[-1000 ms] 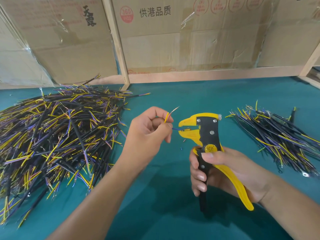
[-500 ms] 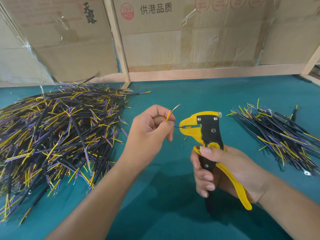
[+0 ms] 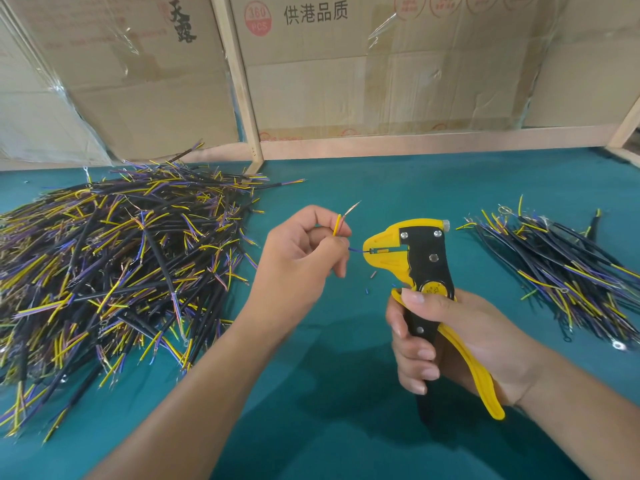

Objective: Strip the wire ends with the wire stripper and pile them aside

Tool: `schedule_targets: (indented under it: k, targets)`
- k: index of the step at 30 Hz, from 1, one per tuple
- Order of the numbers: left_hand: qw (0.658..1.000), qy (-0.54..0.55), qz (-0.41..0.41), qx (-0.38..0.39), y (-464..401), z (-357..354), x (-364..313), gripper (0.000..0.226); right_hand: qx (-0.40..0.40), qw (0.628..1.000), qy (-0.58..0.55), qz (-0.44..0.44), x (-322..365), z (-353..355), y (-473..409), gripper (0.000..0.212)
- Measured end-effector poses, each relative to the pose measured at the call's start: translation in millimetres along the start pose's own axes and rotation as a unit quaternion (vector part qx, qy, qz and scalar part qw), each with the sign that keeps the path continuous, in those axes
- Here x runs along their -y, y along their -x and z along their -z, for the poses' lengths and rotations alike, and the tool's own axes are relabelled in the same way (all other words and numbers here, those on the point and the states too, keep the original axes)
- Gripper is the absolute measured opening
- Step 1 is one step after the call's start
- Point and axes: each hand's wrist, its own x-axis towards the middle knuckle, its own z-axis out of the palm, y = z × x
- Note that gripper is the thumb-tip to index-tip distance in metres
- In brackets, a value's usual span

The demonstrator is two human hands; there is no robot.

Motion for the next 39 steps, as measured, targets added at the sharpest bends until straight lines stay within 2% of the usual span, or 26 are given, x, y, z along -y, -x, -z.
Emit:
schedule_targets:
  k: [8, 20, 26, 31, 39]
  targets:
    - [1.000, -0.011, 0.002, -0.007, 0.0, -0.3, -0.7, 0.028, -0.047, 0.999, 0.017, -0.013, 5.7, -5.1, 3.3, 0.052]
    - [1.000, -0.005, -0.003, -0.015, -0.1, -0.5, -2.0, 0.028, -0.053, 0.998, 0.013, -0.009, 5.0, -4.1, 2.9, 0.049]
    - [0.998, 0.018, 0.009, -0.061, -5.4, 7.5, -2.5, 0.022, -0.116, 0.992, -0.045, 0.021, 15.2, 7.9, -1.1, 0.041]
    - [0.999, -0.003, 0.026, -0.020, -2.9, 5.5, -0.6, 0.015, -0.135, 0.988, -0.058, 0.050, 15.3, 10.7, -3.3, 0.036]
    - [0.997, -0.035, 0.014, 0.074, 0.2, 8.5, -1.0, 0.010, -0.074, 0.997, -0.006, 0.034, 9.6, 13.6, -4.2, 0.045]
